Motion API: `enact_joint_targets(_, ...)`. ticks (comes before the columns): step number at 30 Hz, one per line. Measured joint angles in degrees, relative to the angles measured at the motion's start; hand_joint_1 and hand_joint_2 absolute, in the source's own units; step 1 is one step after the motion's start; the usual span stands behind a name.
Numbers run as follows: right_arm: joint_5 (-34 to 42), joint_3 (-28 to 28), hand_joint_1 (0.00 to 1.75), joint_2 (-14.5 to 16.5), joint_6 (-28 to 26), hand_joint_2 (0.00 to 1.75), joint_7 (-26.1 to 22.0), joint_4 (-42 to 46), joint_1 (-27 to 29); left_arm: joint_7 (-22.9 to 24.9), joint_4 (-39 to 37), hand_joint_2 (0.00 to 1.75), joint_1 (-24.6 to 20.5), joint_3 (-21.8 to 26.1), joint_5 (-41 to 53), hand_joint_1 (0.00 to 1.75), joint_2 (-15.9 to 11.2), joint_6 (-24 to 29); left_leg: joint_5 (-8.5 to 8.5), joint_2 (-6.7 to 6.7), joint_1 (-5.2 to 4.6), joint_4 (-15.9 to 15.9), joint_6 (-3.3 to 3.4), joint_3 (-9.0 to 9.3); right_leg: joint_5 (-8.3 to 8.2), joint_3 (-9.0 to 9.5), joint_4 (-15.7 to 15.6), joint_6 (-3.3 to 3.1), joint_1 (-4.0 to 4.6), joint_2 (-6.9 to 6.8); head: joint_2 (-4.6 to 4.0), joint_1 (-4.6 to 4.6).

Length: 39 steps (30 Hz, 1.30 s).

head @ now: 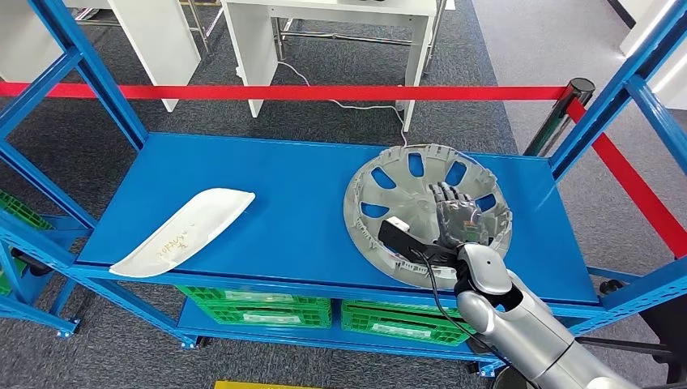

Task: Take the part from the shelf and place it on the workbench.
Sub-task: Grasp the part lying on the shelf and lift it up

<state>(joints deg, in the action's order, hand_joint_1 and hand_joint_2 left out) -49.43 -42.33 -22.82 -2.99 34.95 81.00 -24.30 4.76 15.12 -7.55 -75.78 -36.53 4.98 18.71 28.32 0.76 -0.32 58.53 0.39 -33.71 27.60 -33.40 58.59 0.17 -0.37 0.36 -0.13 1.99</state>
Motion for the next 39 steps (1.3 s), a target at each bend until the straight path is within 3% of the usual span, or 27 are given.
enact_joint_targets(13,0.16,-0.68,0.00,0.41,-0.29,1.75,-0.63,-0.28,-0.69,0.02,0.00,0.00,-0.03,0.00,0.24,0.00,0.00,0.00,0.00,0.00,0.00,-0.01,0.00,0.03,0.00,0.02,0.00,0.00,0.00,0.00,0.00,0.00)
enact_joint_targets(18,0.44,-1.02,0.00,0.96,-3.41,1.75,-1.74,-0.36,-0.93,0.16,0.00,0.00,-0.07,0.00,0.68,0.00,0.00,0.00,0.00,0.00,0.00,-0.01,0.00,0.03,0.00,0.02,0.00,0.00,0.00,0.00,0.00,0.00)
enact_joint_targets(23,0.35,-1.04,0.00,2.35,-8.23,1.75,-3.12,0.60,-1.20,0.48,0.00,0.00,-0.12,0.00,1.32,0.00,-0.05,-0.03,-0.02,0.00,0.00,-0.02,-0.03,0.04,0.00,0.03,0.01,0.00,0.00,0.01,0.00,0.00)
enact_joint_targets(39,4.10,-3.34,0.00,8.20,-8.37,1.75,-7.26,4.07,-2.02,1.69,0.00,0.00,-1.01,-0.01,4.57,0.00,-0.13,-0.79,-0.03,-0.01,0.02,-0.06,-0.05,0.08,0.00,0.06,0.00,-0.01,0.02,0.01,0.00,-0.01)
